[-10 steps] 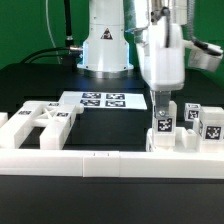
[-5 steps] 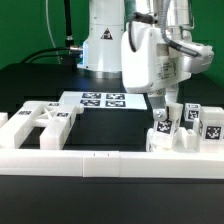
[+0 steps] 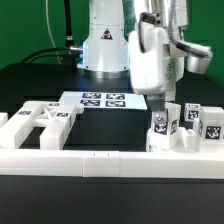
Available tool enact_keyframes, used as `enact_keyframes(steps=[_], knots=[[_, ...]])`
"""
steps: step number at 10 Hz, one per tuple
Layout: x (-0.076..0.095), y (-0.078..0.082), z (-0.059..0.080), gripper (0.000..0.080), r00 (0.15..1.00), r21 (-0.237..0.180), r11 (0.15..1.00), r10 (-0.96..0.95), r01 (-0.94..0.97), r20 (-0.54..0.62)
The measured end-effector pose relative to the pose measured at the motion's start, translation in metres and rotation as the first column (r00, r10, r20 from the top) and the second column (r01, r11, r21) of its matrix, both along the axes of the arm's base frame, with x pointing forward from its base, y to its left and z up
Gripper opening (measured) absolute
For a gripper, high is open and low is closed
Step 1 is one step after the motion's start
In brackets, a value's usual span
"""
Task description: Assemble chair
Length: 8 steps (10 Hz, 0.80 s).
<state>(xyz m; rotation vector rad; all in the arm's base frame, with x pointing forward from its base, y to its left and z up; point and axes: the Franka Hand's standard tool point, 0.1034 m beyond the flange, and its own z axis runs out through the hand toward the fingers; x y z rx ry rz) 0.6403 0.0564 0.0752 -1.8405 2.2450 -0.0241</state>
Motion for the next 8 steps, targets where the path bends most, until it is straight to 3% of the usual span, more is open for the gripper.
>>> enact_keyframes(steps=[4, 8], knots=[[0.0069, 0.0042, 0.0057, 0.0649, 0.901, -0.095, 0.900, 0.431, -0.426, 0.047], [0.0066, 0.0031, 0.0054, 0.0649, 0.755, -0.162, 0.751, 0.654, -0.640, 0.047]])
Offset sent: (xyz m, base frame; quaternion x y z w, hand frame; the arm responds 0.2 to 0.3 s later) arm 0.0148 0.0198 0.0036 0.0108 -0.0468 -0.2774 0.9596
